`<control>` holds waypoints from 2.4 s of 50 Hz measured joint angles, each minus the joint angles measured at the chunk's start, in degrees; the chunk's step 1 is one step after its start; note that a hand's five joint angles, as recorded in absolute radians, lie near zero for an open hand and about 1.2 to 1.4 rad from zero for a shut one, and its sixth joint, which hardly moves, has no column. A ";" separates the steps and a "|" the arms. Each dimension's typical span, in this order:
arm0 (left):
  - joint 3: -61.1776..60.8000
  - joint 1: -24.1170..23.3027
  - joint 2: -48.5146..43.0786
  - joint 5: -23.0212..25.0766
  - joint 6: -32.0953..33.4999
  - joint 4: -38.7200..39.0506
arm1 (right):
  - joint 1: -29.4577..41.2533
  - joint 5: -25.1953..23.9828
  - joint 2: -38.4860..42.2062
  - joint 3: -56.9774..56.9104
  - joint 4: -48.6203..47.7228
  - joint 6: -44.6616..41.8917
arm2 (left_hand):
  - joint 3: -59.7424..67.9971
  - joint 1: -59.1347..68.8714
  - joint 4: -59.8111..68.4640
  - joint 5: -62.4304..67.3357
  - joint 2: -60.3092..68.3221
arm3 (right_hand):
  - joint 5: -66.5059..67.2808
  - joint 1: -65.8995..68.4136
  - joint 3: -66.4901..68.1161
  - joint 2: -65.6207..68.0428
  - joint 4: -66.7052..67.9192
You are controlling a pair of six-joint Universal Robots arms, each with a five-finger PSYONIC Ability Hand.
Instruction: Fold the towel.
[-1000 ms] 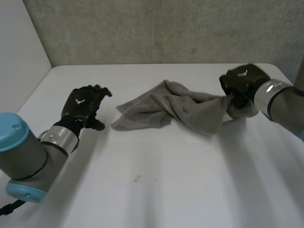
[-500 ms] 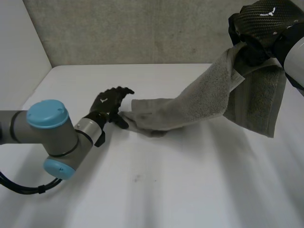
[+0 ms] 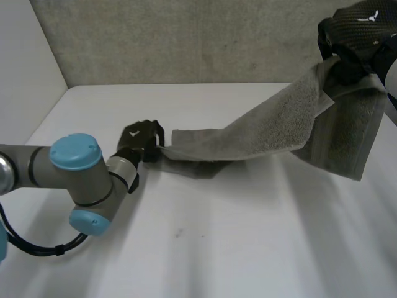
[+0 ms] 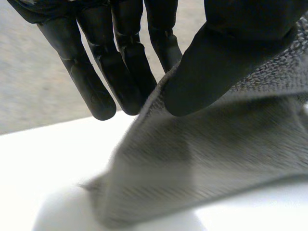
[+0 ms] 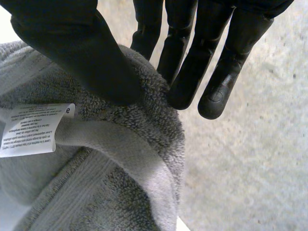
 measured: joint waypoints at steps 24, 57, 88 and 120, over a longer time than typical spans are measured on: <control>-27.81 11.47 50.04 9.73 10.59 -1.78 | -2.43 -0.49 13.83 6.38 17.27 -13.01 | 1.07 0.51 1.10 0.70 0.96 | 0.00 0.00 0.00 0.00 0.00; 22.54 7.23 20.37 -1.77 23.15 0.75 | 4.07 7.42 19.05 -14.36 -25.78 -4.37 | 1.12 0.96 1.11 1.25 1.00 | 0.01 0.00 0.00 0.00 0.00; -31.29 7.88 19.39 4.87 23.08 11.37 | -2.91 -0.41 37.75 -12.47 17.34 -19.52 | 1.11 1.28 1.11 1.37 1.00 | -44.84 -38.16 -47.04 -46.95 -47.25; -30.14 9.11 22.72 4.58 22.07 11.46 | 5.24 -7.97 1.75 53.36 -31.14 13.28 | 1.11 1.29 1.11 1.37 1.00 | -53.57 -43.19 -55.93 -54.68 -55.12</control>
